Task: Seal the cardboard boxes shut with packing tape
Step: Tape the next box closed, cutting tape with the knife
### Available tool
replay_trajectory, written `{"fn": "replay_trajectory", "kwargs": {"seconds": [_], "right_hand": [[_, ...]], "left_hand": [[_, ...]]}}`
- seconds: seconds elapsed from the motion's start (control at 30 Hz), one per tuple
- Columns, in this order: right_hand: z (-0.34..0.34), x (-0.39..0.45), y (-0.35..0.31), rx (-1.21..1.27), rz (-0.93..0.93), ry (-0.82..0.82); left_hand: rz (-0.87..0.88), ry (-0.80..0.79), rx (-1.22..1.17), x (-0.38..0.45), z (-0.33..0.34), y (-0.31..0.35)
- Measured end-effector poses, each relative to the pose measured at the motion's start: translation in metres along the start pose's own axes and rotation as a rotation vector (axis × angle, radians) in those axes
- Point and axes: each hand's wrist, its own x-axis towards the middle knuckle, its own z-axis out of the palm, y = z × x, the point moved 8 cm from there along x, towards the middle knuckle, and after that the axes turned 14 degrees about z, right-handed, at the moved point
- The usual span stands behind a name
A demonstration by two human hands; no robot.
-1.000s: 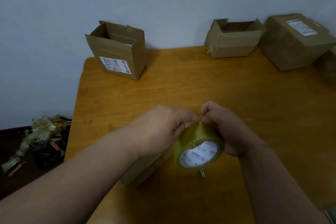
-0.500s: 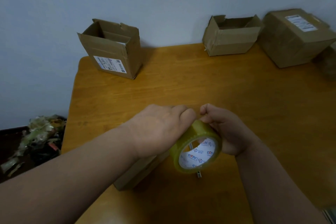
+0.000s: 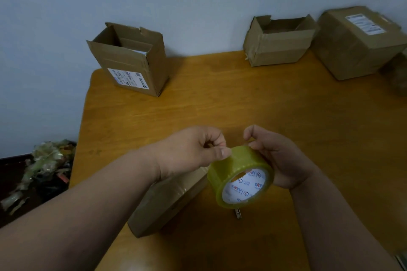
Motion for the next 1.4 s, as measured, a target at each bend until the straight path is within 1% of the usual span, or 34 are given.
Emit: {"fn": "replay_trajectory", "kwargs": {"seconds": [0.07,0.17,0.3,0.4,0.53,0.63,0.77,0.9,1.0,1.4], "right_hand": [[0.001,-0.002,-0.003,-0.014,-0.014,0.0],[-0.001,-0.003,-0.007,-0.018,-0.021,0.021],[-0.004,-0.006,-0.011,-0.045,-0.027,0.056],[-0.006,-0.01,-0.018,-0.039,-0.055,0.08],[-0.008,-0.014,-0.025,-0.015,-0.095,0.091],[-0.008,-0.015,-0.026,-0.01,-0.103,0.093],[-0.006,-0.016,-0.027,-0.021,-0.106,0.096],[-0.003,-0.015,-0.027,-0.037,-0.096,0.078],[-0.002,-0.014,-0.026,-0.048,-0.092,0.084],[0.0,-0.011,-0.025,-0.039,-0.085,0.082]], "left_hand": [[0.004,0.023,-0.015,0.002,0.0,-0.002],[0.067,0.06,-0.063,0.002,-0.001,0.007],[0.145,0.15,0.074,0.003,-0.008,0.018],[0.22,0.173,0.187,0.002,-0.009,0.026],[0.275,0.252,0.19,-0.003,-0.014,0.033],[0.235,0.264,0.156,-0.001,-0.014,0.031],[0.136,0.265,-0.026,0.003,-0.012,0.023],[0.111,0.239,-0.118,0.003,-0.008,0.018],[0.108,0.257,-0.19,0.003,-0.009,0.016],[0.117,0.275,-0.14,0.009,-0.01,0.015]]}}
